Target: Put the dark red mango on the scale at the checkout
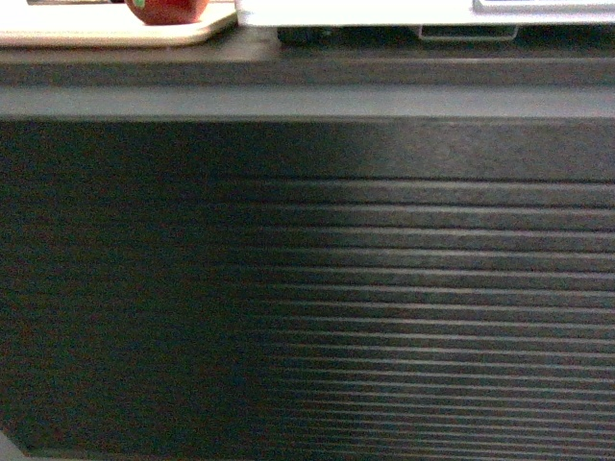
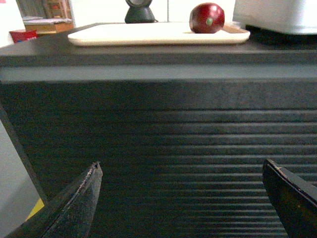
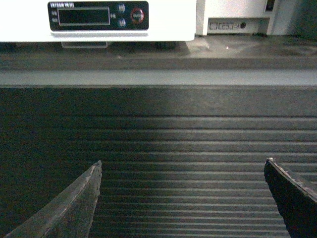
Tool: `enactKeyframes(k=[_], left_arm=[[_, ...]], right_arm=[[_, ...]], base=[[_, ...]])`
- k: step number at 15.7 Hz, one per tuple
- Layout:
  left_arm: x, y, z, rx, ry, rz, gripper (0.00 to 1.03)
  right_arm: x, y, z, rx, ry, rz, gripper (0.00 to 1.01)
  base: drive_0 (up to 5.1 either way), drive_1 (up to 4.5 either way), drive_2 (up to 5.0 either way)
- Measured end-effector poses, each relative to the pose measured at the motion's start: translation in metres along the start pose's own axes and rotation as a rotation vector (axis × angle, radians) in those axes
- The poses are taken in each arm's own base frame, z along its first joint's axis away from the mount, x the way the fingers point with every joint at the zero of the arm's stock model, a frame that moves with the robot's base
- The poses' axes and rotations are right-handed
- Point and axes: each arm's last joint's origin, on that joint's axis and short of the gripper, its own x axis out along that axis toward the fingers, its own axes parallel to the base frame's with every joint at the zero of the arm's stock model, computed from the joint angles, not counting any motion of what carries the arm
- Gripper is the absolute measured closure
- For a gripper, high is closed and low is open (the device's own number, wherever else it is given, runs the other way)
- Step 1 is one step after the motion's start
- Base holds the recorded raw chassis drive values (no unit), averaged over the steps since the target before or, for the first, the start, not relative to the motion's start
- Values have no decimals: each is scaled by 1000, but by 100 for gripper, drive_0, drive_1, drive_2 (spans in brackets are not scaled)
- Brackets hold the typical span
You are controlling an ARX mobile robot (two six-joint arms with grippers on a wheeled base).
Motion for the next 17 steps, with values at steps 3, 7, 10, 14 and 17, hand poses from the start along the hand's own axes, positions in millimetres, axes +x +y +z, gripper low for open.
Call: enactKeyframes(k=[3, 7, 10, 14, 17], left_arm=[[0, 0, 0, 0, 1, -1, 5], [0, 0, 0, 1, 1, -1, 5], [0, 0, 0, 0, -1, -1, 5], [0, 0, 0, 0, -3, -1, 5], [0, 0, 0, 0, 4, 0, 5]], right_arm=[[0, 0, 0, 1, 0, 0, 3], [0, 0, 0, 1, 0, 0, 3], [0, 0, 0, 1, -2, 0, 3], [0, 0, 0, 0, 2, 2, 3], [0, 0, 0, 0, 0, 1, 3]], base=[[0, 0, 0], [0, 0, 0], [0, 0, 0], [0, 0, 0], [0, 0, 0]])
